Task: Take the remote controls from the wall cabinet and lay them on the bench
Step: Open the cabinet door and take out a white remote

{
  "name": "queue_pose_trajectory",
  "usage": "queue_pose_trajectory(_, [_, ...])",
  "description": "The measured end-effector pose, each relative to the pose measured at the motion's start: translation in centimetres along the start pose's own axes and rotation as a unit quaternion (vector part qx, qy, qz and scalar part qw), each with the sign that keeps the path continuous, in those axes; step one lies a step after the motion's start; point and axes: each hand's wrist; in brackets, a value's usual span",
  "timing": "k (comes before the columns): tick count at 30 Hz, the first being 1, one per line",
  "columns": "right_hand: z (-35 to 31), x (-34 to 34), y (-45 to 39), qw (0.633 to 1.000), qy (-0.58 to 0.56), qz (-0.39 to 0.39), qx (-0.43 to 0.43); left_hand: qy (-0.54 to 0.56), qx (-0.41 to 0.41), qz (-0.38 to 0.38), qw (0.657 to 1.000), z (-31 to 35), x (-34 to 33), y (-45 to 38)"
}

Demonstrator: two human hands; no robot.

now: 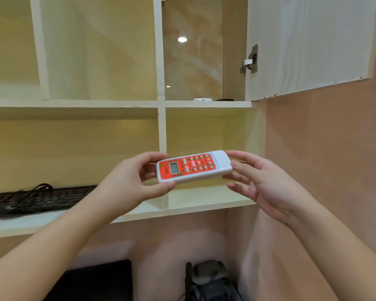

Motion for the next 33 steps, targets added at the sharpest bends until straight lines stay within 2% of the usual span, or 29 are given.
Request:
queue_pose_trajectory(7, [3.7, 2.1, 5.1, 0.997, -0.012, 0.069, -0.041, 0.075, 0.013, -0.066, 0.995, -1.9, -4.3, 2.1])
queue_pose_trajectory(16, [4.8, 6.4, 11.9, 0.990, 0.006, 0.128, -0.054, 0.206, 0.045, -0.136, 0.968, -0.2, -10.5, 4.4])
queue_pose_trajectory(33, [0.9, 20.6, 30.0, 0.962, 0.018, 0.263, -0.071, 0.224, 0.019, -0.259, 0.939, 11.9, -28.2, 8.3])
Point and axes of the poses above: each hand's wrist, its own y-axis away from the middle knuckle, its own x-axis out of the back of the hand, z = x × y, and after that the axes turned 4 degrees about -x, right-handed
